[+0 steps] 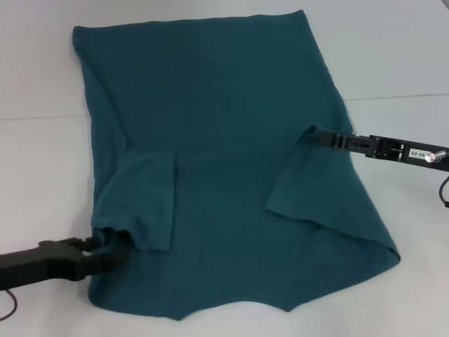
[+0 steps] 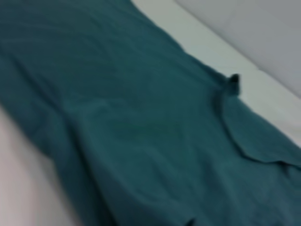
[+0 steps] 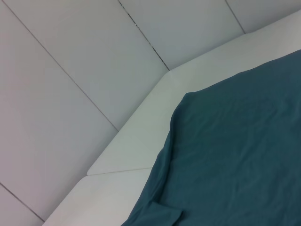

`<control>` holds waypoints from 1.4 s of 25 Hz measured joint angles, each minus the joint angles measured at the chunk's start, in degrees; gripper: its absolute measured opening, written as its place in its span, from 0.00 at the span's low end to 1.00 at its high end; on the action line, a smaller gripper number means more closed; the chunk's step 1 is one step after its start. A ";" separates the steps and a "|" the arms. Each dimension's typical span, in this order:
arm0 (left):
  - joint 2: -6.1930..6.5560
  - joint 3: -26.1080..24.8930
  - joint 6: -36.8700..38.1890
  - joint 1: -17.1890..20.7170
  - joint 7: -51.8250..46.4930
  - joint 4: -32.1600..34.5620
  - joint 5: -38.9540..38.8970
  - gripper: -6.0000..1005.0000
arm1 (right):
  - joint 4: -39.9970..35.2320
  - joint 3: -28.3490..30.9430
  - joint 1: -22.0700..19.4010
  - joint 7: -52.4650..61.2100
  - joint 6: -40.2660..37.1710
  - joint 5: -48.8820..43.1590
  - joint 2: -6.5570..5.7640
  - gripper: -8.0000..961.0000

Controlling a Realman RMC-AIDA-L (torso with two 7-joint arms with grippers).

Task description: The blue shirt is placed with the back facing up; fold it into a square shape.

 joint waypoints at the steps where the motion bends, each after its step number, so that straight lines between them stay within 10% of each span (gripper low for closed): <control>1: 0.00 0.10 1.60 -0.48 0.07 0.00 -0.07 0.78 | 0.00 0.00 -0.03 0.00 0.02 -0.04 0.00 0.93; 35: -0.77 0.86 0.52 1.16 -0.13 1.77 1.33 0.78 | 0.34 0.03 -0.06 0.00 1.85 -0.23 0.35 0.93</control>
